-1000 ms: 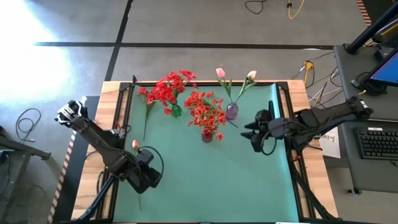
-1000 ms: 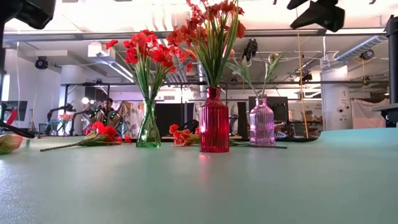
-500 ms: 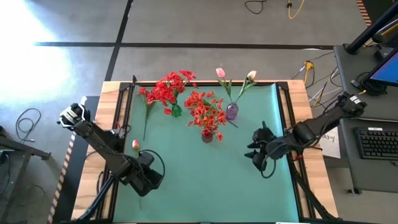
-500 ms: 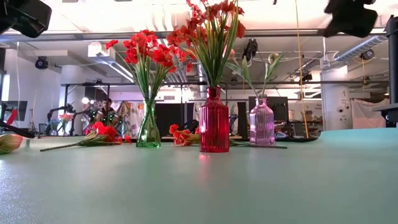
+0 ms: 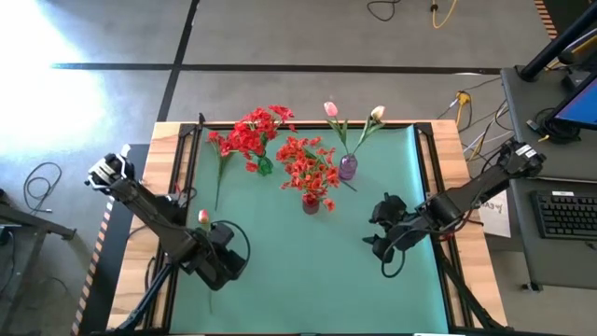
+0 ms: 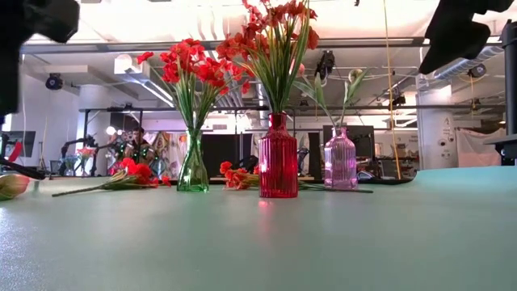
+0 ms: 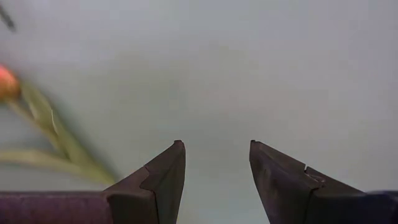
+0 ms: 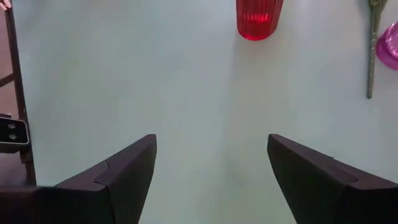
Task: Sort flowers into vase by color
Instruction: Put the red flowers into the green vase
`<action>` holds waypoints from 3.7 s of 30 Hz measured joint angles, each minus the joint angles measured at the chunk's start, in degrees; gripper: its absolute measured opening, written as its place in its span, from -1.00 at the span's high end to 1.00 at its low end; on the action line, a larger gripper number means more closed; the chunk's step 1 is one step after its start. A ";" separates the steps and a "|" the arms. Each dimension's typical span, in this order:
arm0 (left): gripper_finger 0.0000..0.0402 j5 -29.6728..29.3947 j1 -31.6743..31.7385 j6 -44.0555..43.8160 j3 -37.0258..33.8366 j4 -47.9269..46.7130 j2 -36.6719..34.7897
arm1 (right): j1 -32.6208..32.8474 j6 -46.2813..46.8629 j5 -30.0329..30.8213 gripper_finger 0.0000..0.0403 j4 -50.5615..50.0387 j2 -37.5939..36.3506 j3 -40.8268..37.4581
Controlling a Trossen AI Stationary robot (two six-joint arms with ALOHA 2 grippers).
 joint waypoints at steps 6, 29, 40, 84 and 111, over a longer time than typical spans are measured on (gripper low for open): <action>0.17 -3.73 4.83 6.19 -0.31 -2.44 -4.63 | 0.00 -2.56 2.62 -0.51 0.08 -0.11 -0.01; 0.17 -8.89 36.17 31.13 -21.55 3.26 -23.03 | -3.10 -7.99 10.14 -0.51 1.67 -0.11 0.00; 0.17 -11.13 44.23 36.51 -22.13 9.83 -20.85 | -3.06 -9.50 8.51 -0.50 1.35 -0.11 -0.01; 0.17 -29.28 45.00 39.57 -37.48 26.87 -16.59 | -3.04 -12.50 8.92 -0.50 1.58 -0.11 -0.03; 0.31 -29.79 46.05 36.62 -40.26 39.19 -4.33 | -3.02 -12.52 8.92 -0.45 1.47 -0.11 -0.03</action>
